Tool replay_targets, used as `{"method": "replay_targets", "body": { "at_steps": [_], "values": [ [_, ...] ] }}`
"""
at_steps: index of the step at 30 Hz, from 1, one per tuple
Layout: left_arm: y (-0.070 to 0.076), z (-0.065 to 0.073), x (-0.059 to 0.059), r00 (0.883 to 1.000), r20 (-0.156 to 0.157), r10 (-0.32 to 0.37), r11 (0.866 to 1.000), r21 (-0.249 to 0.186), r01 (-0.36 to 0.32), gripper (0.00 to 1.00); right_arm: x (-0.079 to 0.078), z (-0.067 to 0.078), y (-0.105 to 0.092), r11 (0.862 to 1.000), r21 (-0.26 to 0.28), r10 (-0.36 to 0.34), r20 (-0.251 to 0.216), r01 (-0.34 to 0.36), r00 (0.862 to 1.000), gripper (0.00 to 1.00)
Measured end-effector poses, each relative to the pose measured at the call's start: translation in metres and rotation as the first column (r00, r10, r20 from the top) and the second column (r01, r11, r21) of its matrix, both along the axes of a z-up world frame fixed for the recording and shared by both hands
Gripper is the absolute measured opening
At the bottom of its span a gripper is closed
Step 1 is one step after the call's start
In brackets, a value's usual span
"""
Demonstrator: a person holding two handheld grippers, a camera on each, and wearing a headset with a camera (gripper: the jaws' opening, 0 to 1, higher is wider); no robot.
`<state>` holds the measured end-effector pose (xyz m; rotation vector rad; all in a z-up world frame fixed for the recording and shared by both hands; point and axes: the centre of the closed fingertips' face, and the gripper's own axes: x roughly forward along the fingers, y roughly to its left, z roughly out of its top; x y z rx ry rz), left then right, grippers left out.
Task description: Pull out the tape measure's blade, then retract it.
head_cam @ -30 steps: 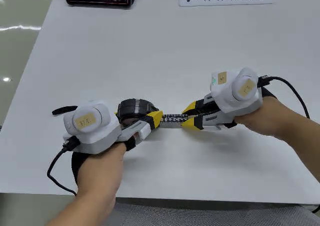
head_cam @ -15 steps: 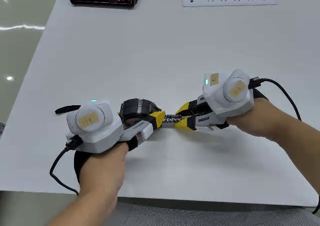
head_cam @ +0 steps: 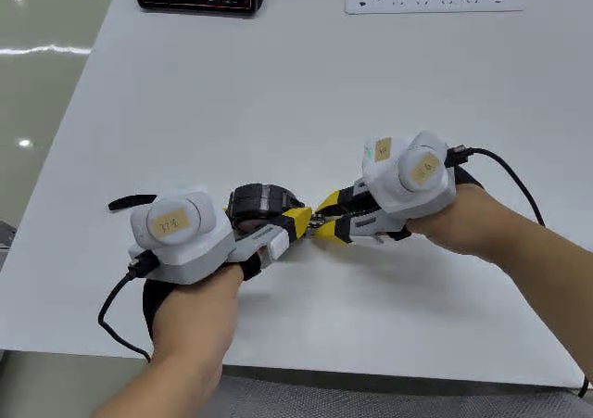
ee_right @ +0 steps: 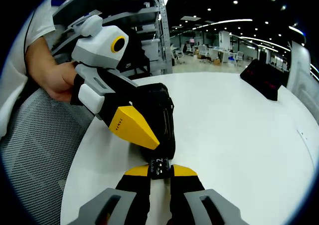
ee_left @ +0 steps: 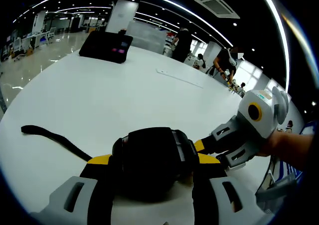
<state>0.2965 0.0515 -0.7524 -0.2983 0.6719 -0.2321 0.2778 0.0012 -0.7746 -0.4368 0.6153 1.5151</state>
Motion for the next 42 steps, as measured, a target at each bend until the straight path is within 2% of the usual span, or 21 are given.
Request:
{"method": "replay_targets", "body": {
  "at_steps": [28, 30, 33, 42],
  "values": [
    [-0.0003, 0.0002, 0.0001, 1.000, -0.001, -0.008, 1.000, -0.002, 0.008, 0.61, -0.0003, -0.0006, 0.0056, 1.000, 0.007, -0.001, 0.008, 0.001, 1.000, 0.13],
    [-0.0007, 0.0000, -0.0002, 1.000, 0.001, -0.014, 1.000, 0.003, 0.014, 0.61, -0.0001, -0.0001, 0.0053, 1.000, 0.006, -0.003, 0.012, 0.003, 1.000, 0.15],
    [-0.0011, 0.0000, -0.0001, 1.000, 0.005, -0.020, 1.000, 0.003, 0.020, 0.61, 0.0012, 0.0000, 0.0035, 1.000, 0.002, -0.019, 0.007, 0.019, 1.000, 0.24],
    [-0.0019, -0.0012, -0.0010, 0.999, 0.007, -0.046, 0.999, 0.022, 0.046, 0.62, 0.0009, 0.0033, 0.0040, 1.000, 0.016, -0.024, 0.005, 0.024, 1.000, 0.28]
  ]
}}
